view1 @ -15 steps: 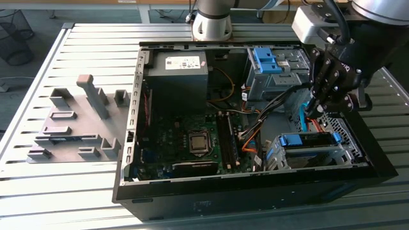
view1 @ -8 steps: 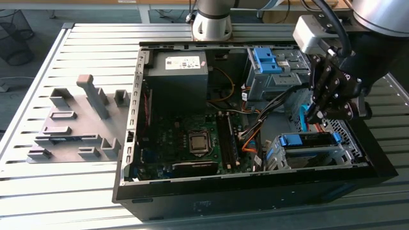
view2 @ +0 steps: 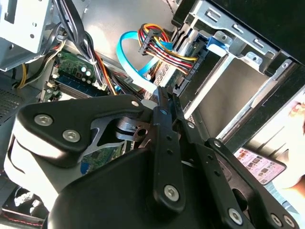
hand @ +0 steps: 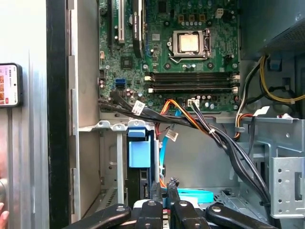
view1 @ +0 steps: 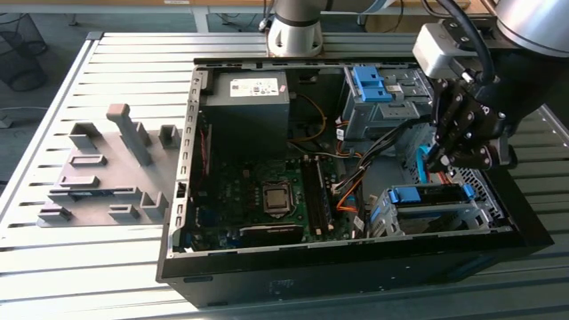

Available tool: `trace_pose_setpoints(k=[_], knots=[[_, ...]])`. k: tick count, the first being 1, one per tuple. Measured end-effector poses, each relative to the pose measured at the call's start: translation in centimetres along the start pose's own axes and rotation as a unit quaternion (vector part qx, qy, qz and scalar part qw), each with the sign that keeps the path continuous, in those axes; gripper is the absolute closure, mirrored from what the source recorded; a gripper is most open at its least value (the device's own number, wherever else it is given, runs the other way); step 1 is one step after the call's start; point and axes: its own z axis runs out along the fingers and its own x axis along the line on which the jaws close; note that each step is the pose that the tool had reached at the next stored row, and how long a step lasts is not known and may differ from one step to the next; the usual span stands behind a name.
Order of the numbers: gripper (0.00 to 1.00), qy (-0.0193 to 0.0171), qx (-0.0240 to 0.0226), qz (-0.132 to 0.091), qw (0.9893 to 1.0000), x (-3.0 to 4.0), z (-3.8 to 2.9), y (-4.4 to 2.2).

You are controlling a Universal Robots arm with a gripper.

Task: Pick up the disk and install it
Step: 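Insert the second disk wire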

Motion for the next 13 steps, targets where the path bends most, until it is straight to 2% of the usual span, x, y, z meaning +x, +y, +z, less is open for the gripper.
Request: trace_pose_setpoints(k=[9, 13], knots=[[0.84, 0.0000, -0.0002, 0.004, 1.0000, 1.15, 1.05, -0.13], [0.84, -0.0004, -0.0009, 0.006, 1.0000, 1.37, 1.34, -0.35]])
